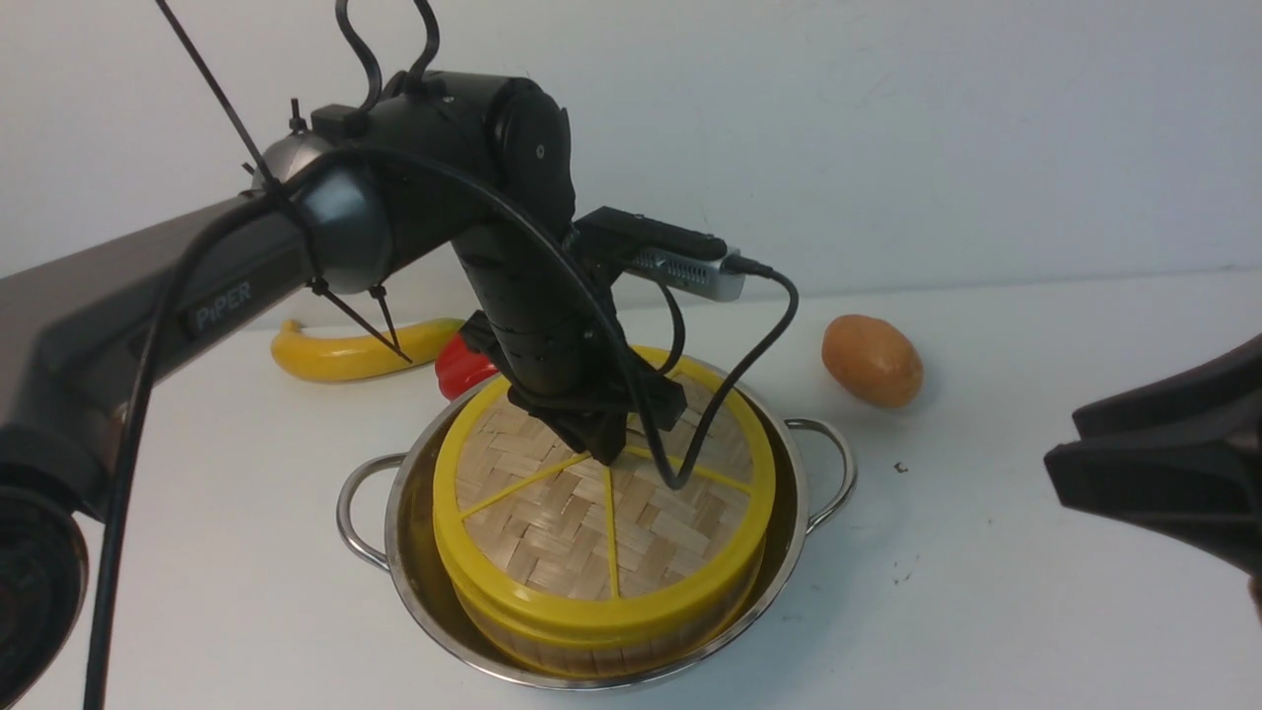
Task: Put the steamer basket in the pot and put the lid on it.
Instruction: Use the left arm to place the steamer lid on the steamer
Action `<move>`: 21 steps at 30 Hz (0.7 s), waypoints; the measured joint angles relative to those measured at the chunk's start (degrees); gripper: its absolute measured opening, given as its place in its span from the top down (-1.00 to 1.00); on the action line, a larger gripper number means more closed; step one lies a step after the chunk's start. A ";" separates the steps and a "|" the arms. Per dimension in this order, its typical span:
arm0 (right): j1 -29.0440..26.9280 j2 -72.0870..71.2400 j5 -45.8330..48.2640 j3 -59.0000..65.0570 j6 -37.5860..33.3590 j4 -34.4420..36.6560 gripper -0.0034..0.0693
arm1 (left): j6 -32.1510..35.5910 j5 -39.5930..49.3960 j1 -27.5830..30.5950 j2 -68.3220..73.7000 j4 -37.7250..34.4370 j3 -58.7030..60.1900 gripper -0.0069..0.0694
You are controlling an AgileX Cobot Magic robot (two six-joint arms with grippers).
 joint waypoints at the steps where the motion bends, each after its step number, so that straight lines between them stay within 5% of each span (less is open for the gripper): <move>1: 0.00 0.00 0.00 0.00 0.00 0.00 0.38 | 0.00 0.22 0.00 0.00 0.24 -0.23 0.47; 21: 0.00 0.00 0.01 0.00 0.00 0.18 0.38 | -0.13 3.49 1.18 0.47 2.00 -3.70 0.47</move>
